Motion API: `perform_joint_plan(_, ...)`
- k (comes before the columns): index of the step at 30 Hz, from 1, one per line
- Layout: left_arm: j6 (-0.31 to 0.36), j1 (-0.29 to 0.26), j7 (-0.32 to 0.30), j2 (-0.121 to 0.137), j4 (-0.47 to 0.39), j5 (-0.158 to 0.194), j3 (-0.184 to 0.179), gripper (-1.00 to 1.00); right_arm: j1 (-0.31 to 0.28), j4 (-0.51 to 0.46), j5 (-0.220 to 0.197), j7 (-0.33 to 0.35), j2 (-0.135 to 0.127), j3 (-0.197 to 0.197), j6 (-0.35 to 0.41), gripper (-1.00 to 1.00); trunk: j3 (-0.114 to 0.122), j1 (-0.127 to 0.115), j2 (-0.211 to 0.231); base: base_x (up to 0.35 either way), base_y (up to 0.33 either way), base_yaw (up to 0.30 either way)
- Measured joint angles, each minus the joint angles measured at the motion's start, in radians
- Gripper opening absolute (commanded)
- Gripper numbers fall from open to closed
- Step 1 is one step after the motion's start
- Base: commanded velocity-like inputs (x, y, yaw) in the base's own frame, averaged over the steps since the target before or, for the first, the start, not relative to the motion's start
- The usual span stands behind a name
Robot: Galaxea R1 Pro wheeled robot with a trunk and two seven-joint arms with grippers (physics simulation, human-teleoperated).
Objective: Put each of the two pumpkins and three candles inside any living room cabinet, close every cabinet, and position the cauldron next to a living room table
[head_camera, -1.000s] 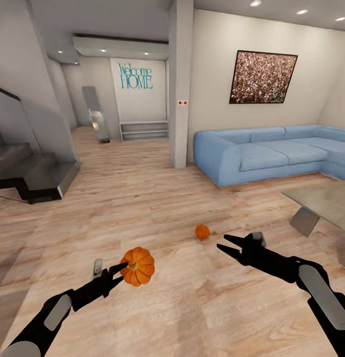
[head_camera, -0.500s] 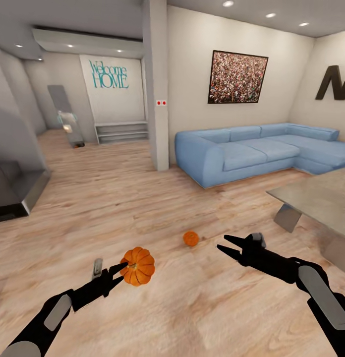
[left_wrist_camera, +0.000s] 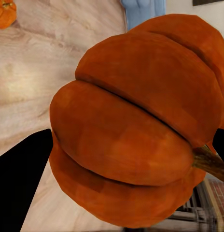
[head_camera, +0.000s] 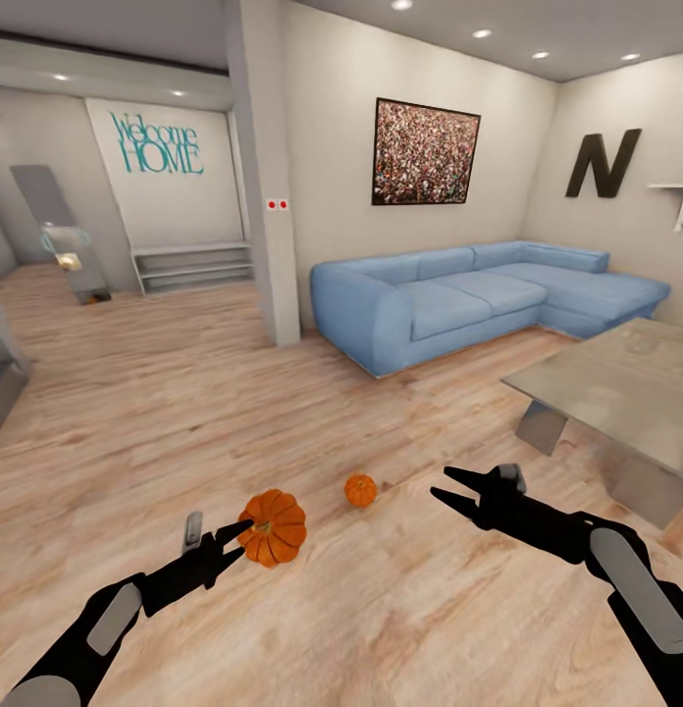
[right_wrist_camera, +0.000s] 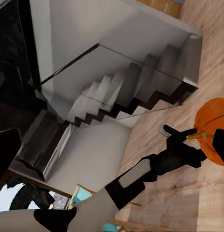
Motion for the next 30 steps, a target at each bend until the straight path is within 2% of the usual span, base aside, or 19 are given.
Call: perform_joint_plan(30, -0.001, 0.000, 0.001, 0.000, 0.001, -0.002, 0.000, -1.00, 0.000, 0.038, 0.000, 0.004, 0.000, -0.001, 0.000, 1.00, 0.000, 0.000, 0.000, 0.311, 0.180, -0.266)
